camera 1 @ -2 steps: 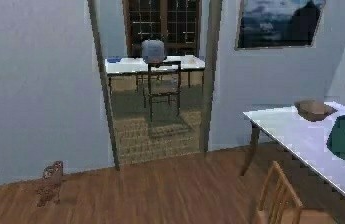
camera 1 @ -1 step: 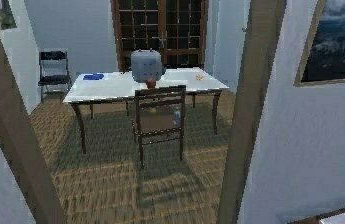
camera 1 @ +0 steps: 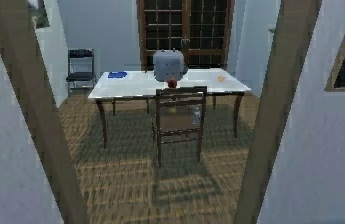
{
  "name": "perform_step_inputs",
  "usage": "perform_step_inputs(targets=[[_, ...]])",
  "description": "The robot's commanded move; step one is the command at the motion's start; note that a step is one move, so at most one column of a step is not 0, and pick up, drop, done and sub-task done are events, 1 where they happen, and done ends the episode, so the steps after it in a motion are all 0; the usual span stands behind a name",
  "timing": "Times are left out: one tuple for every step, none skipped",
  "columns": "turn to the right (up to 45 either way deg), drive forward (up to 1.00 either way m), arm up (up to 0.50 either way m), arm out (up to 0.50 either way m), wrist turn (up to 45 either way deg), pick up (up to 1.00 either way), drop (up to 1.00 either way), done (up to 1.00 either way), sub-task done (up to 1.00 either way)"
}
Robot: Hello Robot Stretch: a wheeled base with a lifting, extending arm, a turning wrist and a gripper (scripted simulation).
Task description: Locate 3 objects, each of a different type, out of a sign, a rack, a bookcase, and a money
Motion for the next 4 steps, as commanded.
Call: perform_step_inputs(targets=[[0.0, 0.2, 0.0, 0.0, 0.0, 0.0, 0.0, 0.0, 0.0], [-6.0, 0.0, 0.0, 0.0, 0.0, 0.0, 0.0, 0.0, 0.0], [0.0, 0.3, 0.0, 0.0, 0.0, 0.0, 0.0, 0.0, 0.0], [0.0, 0.5, 0.0, 0.0, 0.0, 0.0, 0.0, 0.0, 0.0]])
